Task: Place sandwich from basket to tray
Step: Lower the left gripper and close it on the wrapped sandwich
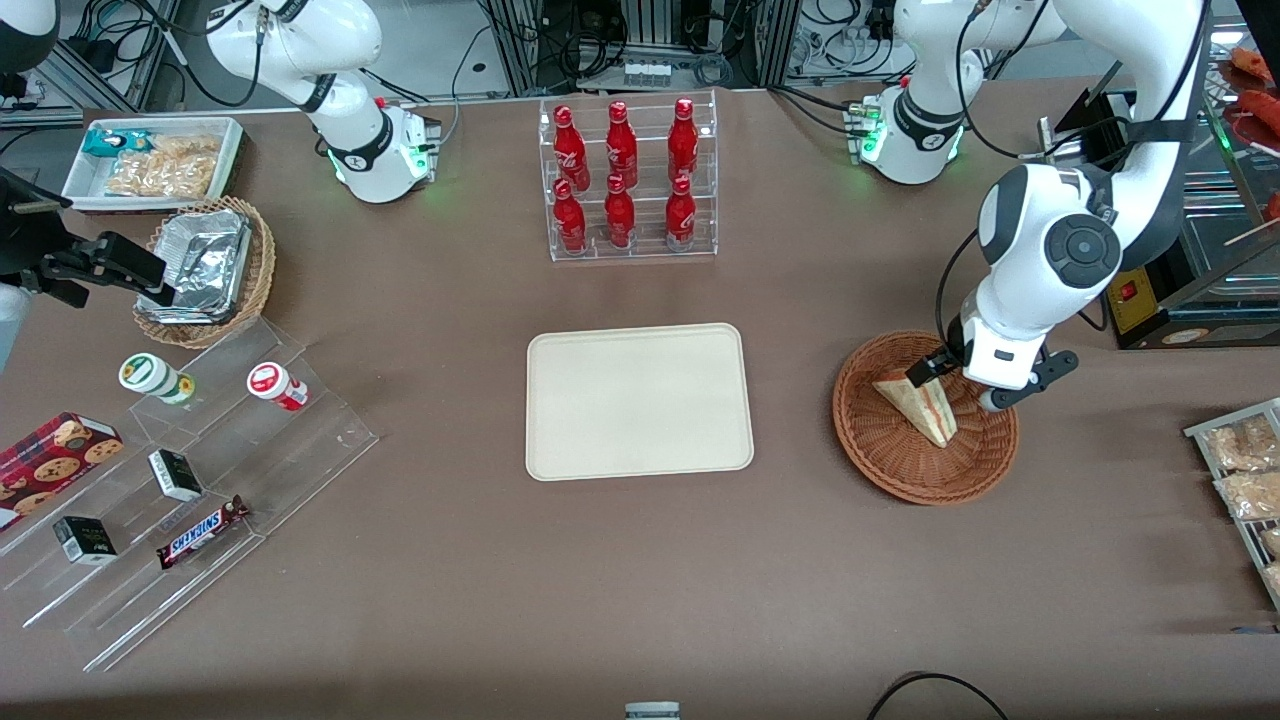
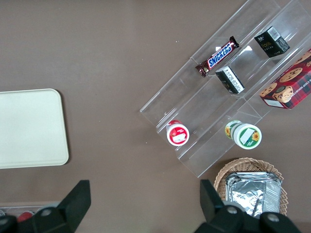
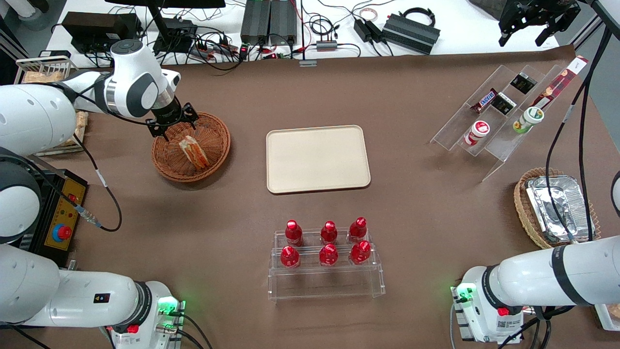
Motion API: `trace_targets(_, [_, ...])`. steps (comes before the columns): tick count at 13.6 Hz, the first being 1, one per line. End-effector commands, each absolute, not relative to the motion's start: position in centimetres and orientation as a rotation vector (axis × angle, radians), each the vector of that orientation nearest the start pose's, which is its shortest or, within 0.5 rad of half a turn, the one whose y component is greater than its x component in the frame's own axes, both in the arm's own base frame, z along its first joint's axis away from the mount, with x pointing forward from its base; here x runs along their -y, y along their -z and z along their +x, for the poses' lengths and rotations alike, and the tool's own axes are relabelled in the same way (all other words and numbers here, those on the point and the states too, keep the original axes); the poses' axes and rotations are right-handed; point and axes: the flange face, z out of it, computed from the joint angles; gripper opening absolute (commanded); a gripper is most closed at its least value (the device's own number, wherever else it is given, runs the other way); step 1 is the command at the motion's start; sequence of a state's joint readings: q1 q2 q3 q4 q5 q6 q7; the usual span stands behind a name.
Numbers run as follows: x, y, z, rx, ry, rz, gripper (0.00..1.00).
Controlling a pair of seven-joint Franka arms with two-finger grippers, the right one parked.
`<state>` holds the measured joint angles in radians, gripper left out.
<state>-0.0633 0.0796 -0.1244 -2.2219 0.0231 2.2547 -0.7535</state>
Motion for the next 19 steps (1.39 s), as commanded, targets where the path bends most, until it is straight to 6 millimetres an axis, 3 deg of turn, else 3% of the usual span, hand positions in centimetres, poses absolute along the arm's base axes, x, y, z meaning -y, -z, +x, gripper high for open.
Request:
trace_targets(1, [10.2,-32.2,52.2,0.992,-0.026,-2.964,1.00])
trace_targets(3, [10.3,-30.5,52.4,1.089,-0.019,-2.938,1.00])
trace_targets(9, [9.9,-26.6,52.8,1.167,-0.069,-2.929,1.00])
trace_targets(13, [9.8,-25.5,52.8,1.176,-0.078,-2.926,0.98])
trace_targets(14, [9.8,-25.3,52.8,1.176,-0.083,-2.925,0.85])
trace_targets(17, [9.9,-24.7,52.7,1.149,-0.101,-2.928,0.29])
trace_targets(18, [9.9,-24.7,52.5,1.131,-0.114,-2.928,0.18])
trace_targets(19, [9.8,-24.7,52.4,1.122,-0.128,-2.922,0.15])
